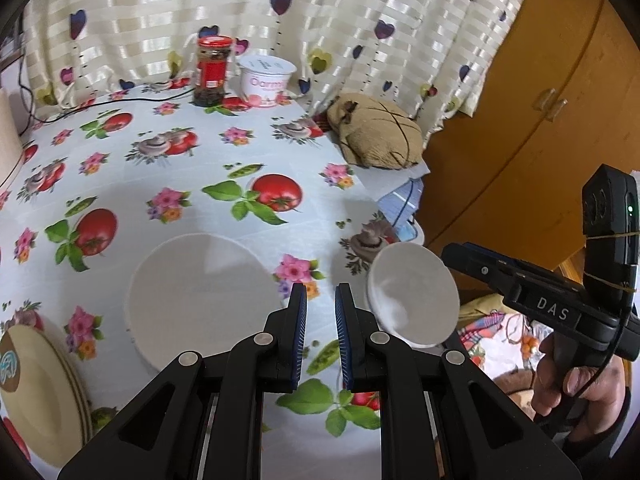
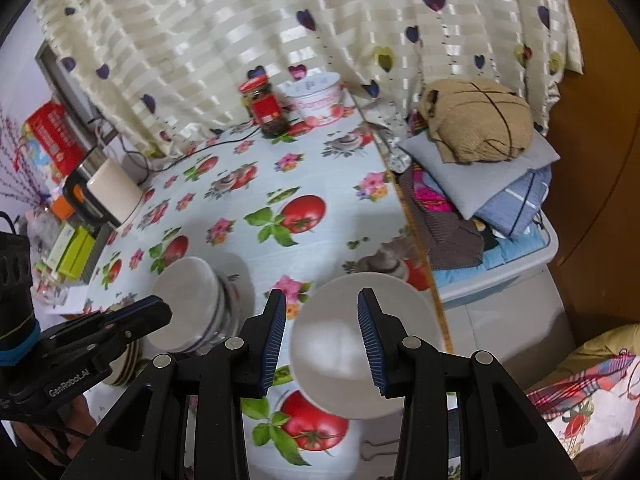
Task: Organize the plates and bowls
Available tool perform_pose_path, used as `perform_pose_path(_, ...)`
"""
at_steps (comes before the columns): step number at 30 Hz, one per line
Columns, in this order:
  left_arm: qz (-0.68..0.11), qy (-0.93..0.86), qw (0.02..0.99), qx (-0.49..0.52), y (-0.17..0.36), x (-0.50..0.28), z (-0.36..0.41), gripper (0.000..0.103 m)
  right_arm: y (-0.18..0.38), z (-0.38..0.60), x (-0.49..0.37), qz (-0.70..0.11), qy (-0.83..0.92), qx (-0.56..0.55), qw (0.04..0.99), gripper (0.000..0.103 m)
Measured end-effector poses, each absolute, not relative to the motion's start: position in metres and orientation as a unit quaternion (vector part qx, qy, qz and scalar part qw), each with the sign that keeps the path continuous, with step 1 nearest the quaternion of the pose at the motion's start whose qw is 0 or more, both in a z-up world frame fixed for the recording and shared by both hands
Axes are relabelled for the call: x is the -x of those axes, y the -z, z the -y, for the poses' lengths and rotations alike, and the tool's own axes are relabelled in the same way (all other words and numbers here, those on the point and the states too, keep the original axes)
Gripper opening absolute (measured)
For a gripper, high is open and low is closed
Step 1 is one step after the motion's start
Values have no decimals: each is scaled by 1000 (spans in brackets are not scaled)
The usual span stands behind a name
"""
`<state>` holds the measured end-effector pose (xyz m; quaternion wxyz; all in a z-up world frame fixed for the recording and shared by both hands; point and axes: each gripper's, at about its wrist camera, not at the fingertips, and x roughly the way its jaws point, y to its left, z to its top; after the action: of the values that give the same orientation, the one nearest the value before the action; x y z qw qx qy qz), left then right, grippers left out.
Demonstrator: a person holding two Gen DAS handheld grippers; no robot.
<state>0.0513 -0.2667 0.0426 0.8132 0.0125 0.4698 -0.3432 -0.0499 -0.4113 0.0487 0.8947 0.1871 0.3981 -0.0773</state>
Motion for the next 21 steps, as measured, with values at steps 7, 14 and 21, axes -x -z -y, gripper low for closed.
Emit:
perform_pose_path(7,-481,364,797,-15,-33,-50,289,15,-46,434,61,-393,101,-199,892,37)
perform_pose_path(14,-495,372,785,-17,-21,-50,303,15,-37,449,69,-396,115,-212,886,37)
perform_pose_path(21,-510,377,773,-18,-7,-52,317,18,-24,456,72,-405,121,-220,879,37)
